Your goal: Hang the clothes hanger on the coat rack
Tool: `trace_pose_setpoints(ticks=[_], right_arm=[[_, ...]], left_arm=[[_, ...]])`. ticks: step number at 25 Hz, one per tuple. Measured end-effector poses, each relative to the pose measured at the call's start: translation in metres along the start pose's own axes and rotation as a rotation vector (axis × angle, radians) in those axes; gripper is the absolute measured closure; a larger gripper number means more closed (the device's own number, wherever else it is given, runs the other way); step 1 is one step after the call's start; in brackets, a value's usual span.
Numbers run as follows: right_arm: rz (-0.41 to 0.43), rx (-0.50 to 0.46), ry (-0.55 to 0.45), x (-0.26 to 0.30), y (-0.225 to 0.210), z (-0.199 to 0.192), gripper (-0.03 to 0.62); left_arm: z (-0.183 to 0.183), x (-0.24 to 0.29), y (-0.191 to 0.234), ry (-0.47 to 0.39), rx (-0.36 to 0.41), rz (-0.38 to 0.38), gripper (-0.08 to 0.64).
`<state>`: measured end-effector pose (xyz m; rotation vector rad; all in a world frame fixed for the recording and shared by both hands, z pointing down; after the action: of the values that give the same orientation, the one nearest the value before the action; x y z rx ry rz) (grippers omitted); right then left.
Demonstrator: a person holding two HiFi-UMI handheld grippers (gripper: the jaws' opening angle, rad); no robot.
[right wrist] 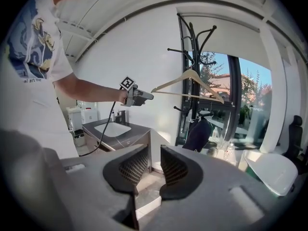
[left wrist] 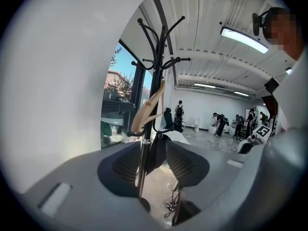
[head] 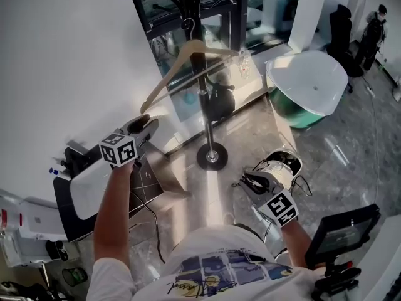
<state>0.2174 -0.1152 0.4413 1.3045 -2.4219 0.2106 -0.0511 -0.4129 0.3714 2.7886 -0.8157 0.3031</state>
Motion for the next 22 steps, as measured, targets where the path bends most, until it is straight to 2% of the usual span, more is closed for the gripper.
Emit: trace_pose_setpoints(ticks=[5,9,13,20,22], right_arm=[[0.011,-0.015,-0.003,0.009,0.035,0.010,0.514],[0.021,-0.030,-0.006,0.017,0.058,0.023,0.515],[0.021,-0.049,-0.009,0.014,0.098,0.034,0.517],[0.012,-0.076,-0.046,0.002,0.151,0.058,0.520],[0.005,-0.086,-0.058,0.000,0.164,0.064,0.543]], left_arm=[[-0.023,-0.052,-0.003,-0.003,-0.006,0.022,0.391],[-0.041,-0.094,-0.022,-0.008,0.011,0.007,0.399],[-0.061,-0.144,-0.054,-0.018,0.036,-0.017,0.412],[-0.090,-0.203,-0.130,-0.001,0.080,-0.118,0.452],[-0.100,-0.215,-0.148,0.010,0.074,-0.134,0.459]])
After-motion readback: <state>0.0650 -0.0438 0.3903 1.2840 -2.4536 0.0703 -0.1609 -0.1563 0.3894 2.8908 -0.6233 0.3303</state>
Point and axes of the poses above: the fingertips, and each gripper's own axes: x forward along the fingers, y to its left, z out of its top, the point moved 7 cm from there along -x, backward along the fingers, and after that the axes turned 3 degrees about z, right-handed, at the moved point
